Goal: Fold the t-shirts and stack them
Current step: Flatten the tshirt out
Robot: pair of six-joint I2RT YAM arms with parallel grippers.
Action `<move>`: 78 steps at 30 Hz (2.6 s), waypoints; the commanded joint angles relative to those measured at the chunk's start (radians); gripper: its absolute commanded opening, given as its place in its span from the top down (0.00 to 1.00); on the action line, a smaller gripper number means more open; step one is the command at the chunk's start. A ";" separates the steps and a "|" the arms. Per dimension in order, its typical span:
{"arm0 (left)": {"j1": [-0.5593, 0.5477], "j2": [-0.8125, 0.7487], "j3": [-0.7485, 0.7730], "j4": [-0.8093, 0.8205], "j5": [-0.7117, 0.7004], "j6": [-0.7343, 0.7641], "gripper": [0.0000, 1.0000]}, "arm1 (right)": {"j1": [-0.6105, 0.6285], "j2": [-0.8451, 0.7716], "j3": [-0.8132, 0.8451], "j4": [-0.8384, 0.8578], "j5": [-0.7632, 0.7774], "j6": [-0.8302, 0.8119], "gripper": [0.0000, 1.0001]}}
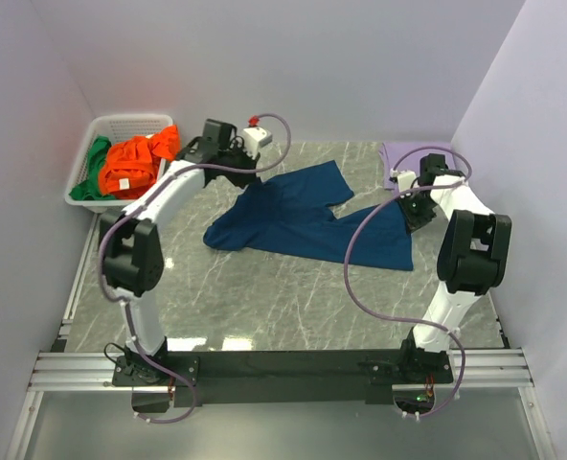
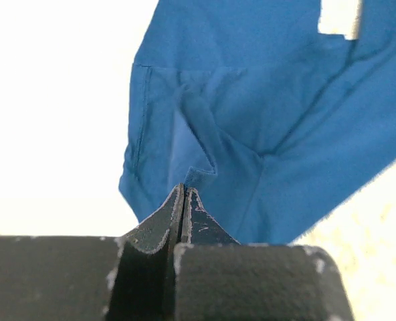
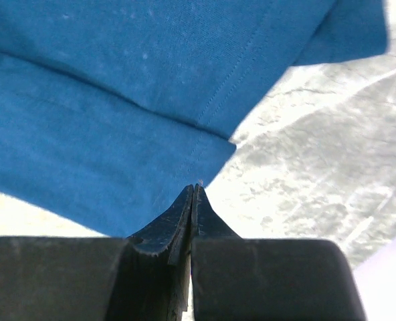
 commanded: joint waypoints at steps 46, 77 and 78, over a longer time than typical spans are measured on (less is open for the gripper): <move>0.237 -0.384 -0.150 -0.060 0.154 0.019 1.00 | -0.167 -0.094 0.276 -0.292 -0.222 0.076 1.00; 0.432 -0.732 -0.060 0.269 0.128 -0.342 0.99 | -0.088 -0.526 0.502 0.166 -0.230 0.393 1.00; 0.432 -0.690 -0.025 0.274 0.134 -0.337 0.99 | -0.054 -0.463 0.502 0.172 -0.215 0.386 1.00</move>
